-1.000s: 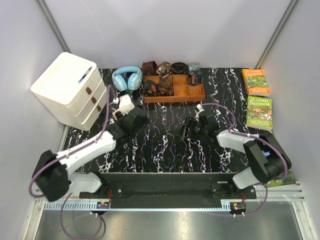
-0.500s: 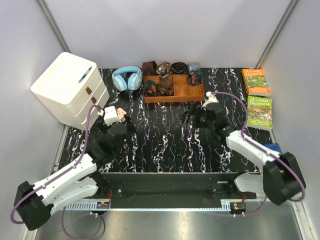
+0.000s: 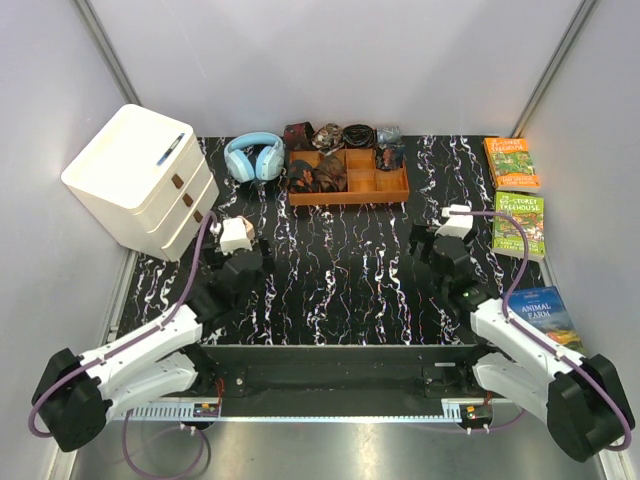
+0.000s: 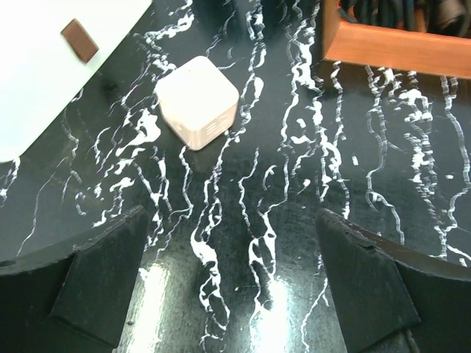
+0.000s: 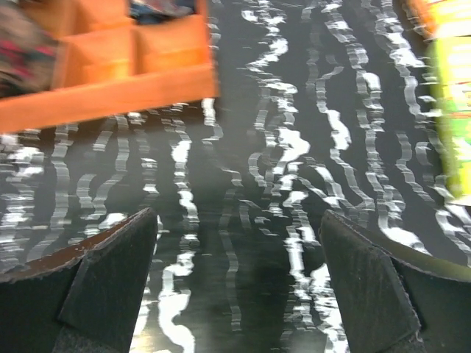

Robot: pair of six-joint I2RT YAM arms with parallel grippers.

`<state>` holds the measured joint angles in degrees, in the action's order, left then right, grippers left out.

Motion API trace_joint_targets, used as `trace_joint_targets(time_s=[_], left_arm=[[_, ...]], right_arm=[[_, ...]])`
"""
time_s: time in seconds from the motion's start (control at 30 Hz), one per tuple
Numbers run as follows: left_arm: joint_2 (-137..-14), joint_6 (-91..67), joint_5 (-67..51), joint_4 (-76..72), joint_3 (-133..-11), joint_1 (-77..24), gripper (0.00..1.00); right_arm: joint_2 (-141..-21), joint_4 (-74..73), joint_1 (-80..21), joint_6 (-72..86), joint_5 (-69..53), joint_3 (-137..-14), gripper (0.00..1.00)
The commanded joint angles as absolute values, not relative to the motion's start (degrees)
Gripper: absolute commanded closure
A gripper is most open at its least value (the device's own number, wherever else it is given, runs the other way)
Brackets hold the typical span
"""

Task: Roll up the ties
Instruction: Reset both arms

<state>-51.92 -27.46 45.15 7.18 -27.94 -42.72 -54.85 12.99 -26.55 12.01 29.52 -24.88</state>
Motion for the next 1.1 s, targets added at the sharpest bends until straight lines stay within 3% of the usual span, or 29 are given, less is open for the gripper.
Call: trace_joint_targets(time_s=[0.0, 0.17, 0.37, 0.6, 0.67, 0.73, 1.07], left_arm=[[-46.9, -24.3, 42.4, 0.5, -25.4, -43.0, 0.01], [-43.3, -23.7, 41.4, -2.1, -22.9, -42.9, 0.01], [-42.6, -22.4, 39.3, -4.0, -21.4, -42.9, 0.01], [-43.2, -22.4, 39.2, -4.9, -20.7, -42.9, 0.01], [-43.6, -22.3, 39.0, -5.3, -21.0, -42.8, 0.01], [-44.3, -22.2, 38.9, -5.4, -21.2, -42.8, 0.01], [-46.1, -24.3, 41.7, -3.0, -22.7, -42.7, 0.01]], right_arm=[[-54.4, 21.2, -26.2, 4.1, 36.6, -22.9, 0.0], [-57.1, 26.7, -23.4, -4.0, 35.6, -21.3, 0.0], [-64.3, 38.9, -10.4, -1.8, 27.4, -18.5, 0.0], [-79.2, 61.8, -3.2, -1.0, 15.0, -16.0, 0.0], [-82.9, 62.2, -2.6, -0.9, 13.0, -17.2, 0.0], [-89.5, 74.0, -2.6, -3.0, 10.0, -14.7, 0.0], [-89.2, 64.7, -2.5, 1.4, 19.6, -19.5, 0.0]])
